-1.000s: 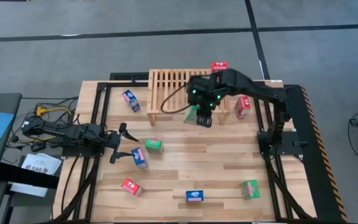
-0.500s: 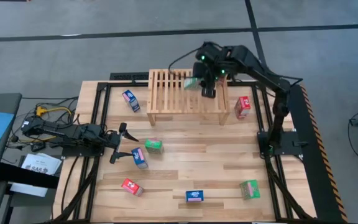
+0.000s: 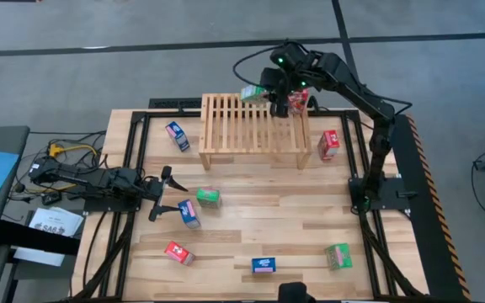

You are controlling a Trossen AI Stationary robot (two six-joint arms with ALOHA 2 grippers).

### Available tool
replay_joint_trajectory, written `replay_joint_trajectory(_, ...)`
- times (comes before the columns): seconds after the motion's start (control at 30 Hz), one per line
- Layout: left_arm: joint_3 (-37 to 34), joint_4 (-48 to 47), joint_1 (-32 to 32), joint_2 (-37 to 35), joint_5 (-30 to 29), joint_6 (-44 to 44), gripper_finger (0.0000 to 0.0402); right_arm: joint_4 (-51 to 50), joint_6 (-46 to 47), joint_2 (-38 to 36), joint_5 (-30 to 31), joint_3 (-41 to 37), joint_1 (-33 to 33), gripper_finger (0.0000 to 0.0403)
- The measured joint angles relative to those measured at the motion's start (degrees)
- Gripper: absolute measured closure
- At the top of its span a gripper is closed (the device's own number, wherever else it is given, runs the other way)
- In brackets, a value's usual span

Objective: Stack cereal on shelf
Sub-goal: Put the center green cereal box on the shelf

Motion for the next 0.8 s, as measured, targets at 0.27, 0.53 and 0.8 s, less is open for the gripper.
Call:
replay_joint_trajectory(0.27, 0.00, 0.02, 0.00, -0.02, 0.00, 0.00, 0.0095, -4.24, 0.27, 0.73, -0.09, -0.04, 0.38, 0.0234)
replay_joint_trajectory(0.53, 0.00, 0.02, 0.02, -0.02, 0.00, 0.00, 0.0095, -5.76, 0.79, 1.88, -0.06, 0.04, 1.63, 0.0234)
replay_joint_trajectory(0.8, 0.00, 0.01, 0.02, -0.01, 0.00, 0.00, 0.0095, -6.24, 0.54, 4.65, 0.03, -0.03, 1.75, 0.0234)
